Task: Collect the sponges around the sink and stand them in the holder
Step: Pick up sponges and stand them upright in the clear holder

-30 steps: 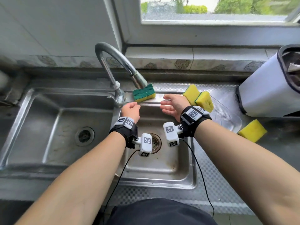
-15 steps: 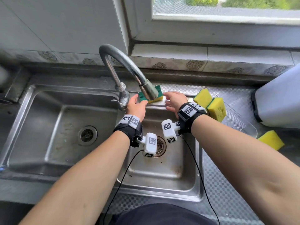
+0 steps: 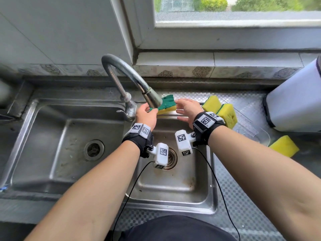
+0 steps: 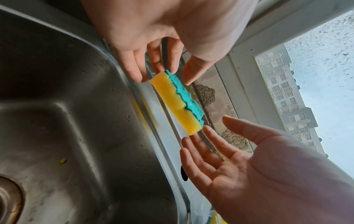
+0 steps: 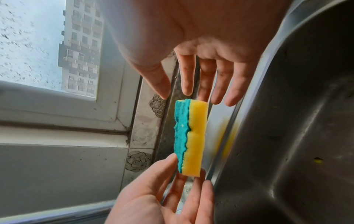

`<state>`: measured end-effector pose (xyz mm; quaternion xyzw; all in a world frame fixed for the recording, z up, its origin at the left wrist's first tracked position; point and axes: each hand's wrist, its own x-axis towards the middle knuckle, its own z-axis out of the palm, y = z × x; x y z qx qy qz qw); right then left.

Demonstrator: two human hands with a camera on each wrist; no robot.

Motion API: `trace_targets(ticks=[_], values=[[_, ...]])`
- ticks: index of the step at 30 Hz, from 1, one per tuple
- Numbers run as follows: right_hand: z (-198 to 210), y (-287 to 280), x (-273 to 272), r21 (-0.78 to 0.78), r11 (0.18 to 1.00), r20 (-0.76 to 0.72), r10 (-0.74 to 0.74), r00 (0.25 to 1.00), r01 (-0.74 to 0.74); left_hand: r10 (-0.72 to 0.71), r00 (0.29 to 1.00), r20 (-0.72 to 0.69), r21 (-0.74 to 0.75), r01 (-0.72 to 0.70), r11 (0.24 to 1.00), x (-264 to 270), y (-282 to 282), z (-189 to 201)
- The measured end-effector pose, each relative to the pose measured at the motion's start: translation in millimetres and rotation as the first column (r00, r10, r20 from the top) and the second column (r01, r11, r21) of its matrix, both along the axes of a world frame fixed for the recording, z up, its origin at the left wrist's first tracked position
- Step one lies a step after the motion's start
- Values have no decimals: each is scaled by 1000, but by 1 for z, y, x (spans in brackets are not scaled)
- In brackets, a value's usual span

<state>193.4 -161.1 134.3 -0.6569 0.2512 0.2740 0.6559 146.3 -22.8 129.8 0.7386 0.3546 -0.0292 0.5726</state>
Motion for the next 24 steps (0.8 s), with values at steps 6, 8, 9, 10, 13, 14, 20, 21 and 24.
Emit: trace_targets(ticks=[6, 8, 9, 10, 13, 14, 20, 21, 24], values=[[16, -32, -29, 26, 998, 70, -53, 996, 51, -107, 992, 71, -6, 107, 994, -19, -23, 11], [20, -41, -39, 42, 997, 82, -76, 994, 72, -127, 988, 91, -16, 129, 992, -23, -31, 15], [23, -46, -43, 51, 995, 86, -89, 992, 85, -134, 986, 104, -13, 136, 991, -25, -35, 18], [26, -52, -49, 67, 992, 92, -109, 990, 103, -149, 982, 118, -6, 151, 989, -27, -40, 21], [36, -73, -60, 101, 984, 98, -159, 982, 149, -197, 969, 150, 35, 194, 980, -31, -54, 26], [39, -82, -64, 112, 980, 101, -174, 980, 163, -212, 965, 154, 46, 207, 977, -33, -60, 29], [47, -124, -81, 124, 941, 131, -331, 935, 316, -301, 939, 166, 113, 285, 952, -34, -98, 42], [47, -133, -84, 113, 932, 137, -357, 924, 343, -325, 930, 172, 125, 307, 944, -34, -107, 44], [45, -151, -90, 55, 920, 132, -392, 910, 389, -393, 901, 184, 163, 366, 916, -30, -128, 51]])
